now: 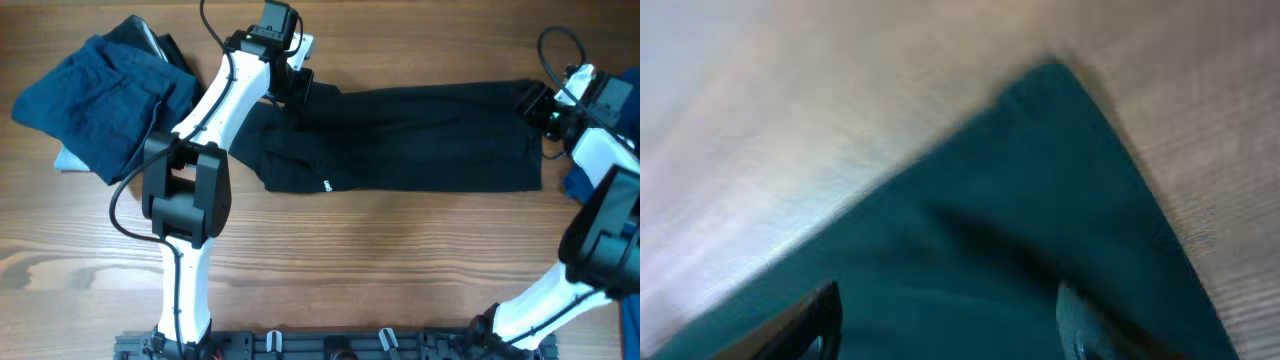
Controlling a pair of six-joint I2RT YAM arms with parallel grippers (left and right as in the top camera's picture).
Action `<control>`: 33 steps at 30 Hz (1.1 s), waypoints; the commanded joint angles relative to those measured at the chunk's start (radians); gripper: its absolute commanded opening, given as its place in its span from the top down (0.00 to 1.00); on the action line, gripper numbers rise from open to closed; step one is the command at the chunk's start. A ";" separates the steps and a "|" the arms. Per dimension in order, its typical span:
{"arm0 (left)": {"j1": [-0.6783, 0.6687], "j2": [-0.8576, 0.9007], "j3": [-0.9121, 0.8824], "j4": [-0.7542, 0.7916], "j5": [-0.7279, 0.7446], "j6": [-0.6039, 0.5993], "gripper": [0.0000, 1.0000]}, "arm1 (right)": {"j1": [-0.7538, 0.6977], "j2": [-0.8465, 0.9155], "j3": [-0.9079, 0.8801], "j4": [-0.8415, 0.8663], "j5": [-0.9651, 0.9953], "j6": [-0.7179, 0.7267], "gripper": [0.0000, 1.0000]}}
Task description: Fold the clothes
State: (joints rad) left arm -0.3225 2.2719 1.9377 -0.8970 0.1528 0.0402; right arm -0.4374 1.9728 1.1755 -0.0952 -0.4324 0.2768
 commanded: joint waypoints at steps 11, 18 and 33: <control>0.000 -0.013 0.006 -0.117 -0.099 0.000 0.95 | 0.069 0.201 0.244 -0.045 0.216 -0.112 0.28; 0.000 -0.013 0.006 -0.092 -0.099 0.000 0.61 | 0.129 0.257 0.244 -0.114 0.340 -0.138 0.37; 0.000 0.006 0.006 0.151 -0.070 0.002 0.32 | 0.129 0.056 0.315 -0.287 0.251 -0.093 0.96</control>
State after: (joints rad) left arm -0.3225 2.2719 1.9373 -0.7666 0.0502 0.0433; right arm -0.3145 2.1342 1.4677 -0.3603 -0.1246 0.1715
